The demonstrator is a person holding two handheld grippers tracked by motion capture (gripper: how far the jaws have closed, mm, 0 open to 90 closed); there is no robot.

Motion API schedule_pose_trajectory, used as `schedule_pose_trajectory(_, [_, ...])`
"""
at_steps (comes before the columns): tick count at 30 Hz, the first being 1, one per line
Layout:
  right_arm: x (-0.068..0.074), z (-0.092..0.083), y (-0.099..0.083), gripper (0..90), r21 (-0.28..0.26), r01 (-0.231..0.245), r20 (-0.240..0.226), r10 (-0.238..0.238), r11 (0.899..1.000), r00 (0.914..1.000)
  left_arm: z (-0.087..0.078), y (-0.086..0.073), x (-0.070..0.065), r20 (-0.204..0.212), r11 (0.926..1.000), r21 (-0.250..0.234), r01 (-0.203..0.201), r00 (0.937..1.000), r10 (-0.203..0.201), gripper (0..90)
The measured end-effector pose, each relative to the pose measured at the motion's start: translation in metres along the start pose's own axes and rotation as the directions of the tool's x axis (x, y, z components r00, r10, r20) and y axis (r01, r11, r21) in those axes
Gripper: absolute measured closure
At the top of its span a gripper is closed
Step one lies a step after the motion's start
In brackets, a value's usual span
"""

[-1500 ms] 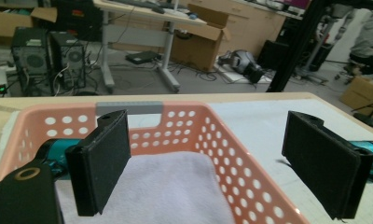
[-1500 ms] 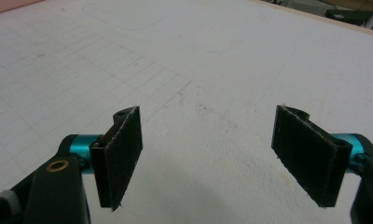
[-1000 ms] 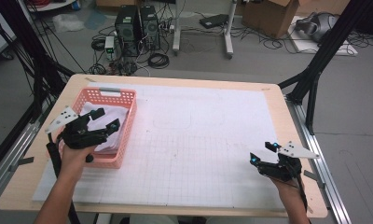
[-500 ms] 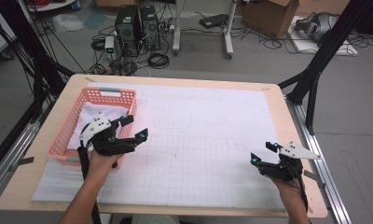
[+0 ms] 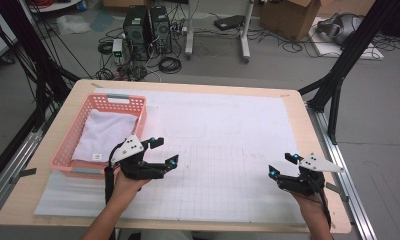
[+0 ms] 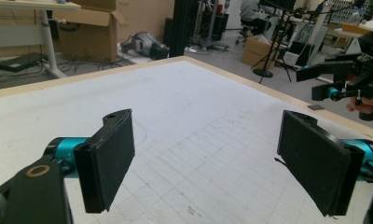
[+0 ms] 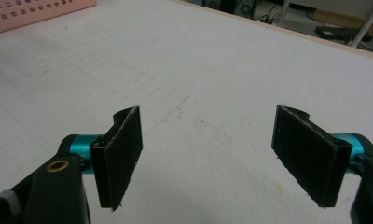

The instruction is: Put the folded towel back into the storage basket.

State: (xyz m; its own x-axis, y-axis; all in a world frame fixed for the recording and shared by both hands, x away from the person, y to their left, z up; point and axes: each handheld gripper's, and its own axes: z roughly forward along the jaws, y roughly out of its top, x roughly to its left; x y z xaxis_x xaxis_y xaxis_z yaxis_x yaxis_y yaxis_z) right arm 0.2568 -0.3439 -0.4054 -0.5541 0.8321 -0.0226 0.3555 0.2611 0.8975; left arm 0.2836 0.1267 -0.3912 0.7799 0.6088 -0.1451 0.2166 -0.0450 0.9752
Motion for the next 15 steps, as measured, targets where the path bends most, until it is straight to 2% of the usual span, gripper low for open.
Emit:
schedule_pose_trajectory(5, [0.0012,0.0025,0.0014,23.5,-0.003,0.007,-0.004,-0.007,1.000,1.0000,0.0024,-0.0026,-0.0022,0.005,0.9999,0.012,-0.005,1.0000,0.005,19.3])
schedule_pose_trajectory(7, [0.0008,0.0029,0.0010,23.4,-0.001,0.008,-0.007,-0.008,1.000,0.9999,0.0038,-0.0036,-0.0023,0.012,0.9998,0.017,0.005,0.9999,-0.005,19.2])
schedule_pose_trajectory(15, [-0.0011,0.0033,-0.0002,23.4,-0.005,0.001,-0.011,-0.001,1.000,0.9999,0.0077,-0.0063,-0.0038,0.002,0.9998,0.017,0.006,1.0000,-0.006,19.4])
